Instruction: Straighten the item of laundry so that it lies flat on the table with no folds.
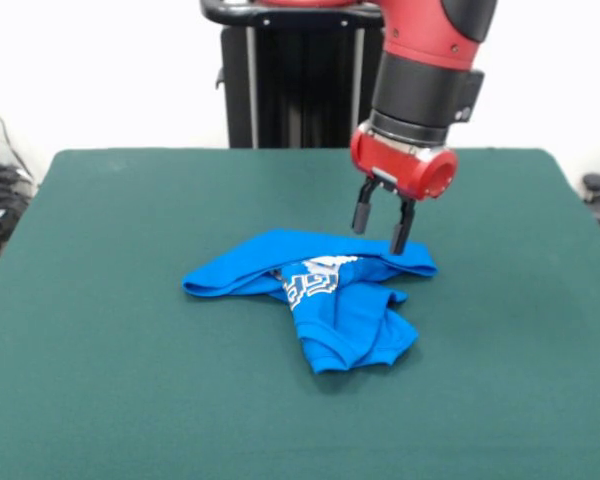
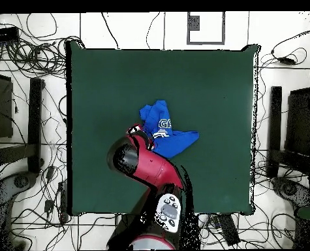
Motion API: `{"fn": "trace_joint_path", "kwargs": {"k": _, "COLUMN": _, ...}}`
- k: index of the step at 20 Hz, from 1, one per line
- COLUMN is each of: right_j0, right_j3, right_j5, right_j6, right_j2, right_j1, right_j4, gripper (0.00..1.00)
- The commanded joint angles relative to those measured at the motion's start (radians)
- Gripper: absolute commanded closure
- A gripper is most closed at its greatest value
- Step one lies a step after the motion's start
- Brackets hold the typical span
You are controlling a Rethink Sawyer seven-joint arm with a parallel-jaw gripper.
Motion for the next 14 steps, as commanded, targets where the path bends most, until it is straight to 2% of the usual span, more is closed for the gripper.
{"fn": "trace_joint_path", "kwargs": {"k": 1, "right_j0": 0.027, "right_j3": 0.010, "right_j5": 0.120, "right_j6": 0.130, "right_j2": 0.022, "right_j1": 0.010, "right_j4": -0.008, "gripper": 0.00}}
{"fn": "trace_joint_path", "kwargs": {"k": 14, "right_j0": 0.062, "right_j3": 0.003, "right_j5": 0.129, "right_j6": 0.205, "right_j2": -0.014, "right_j1": 0.046, "right_j4": 0.050, "gripper": 0.00}}
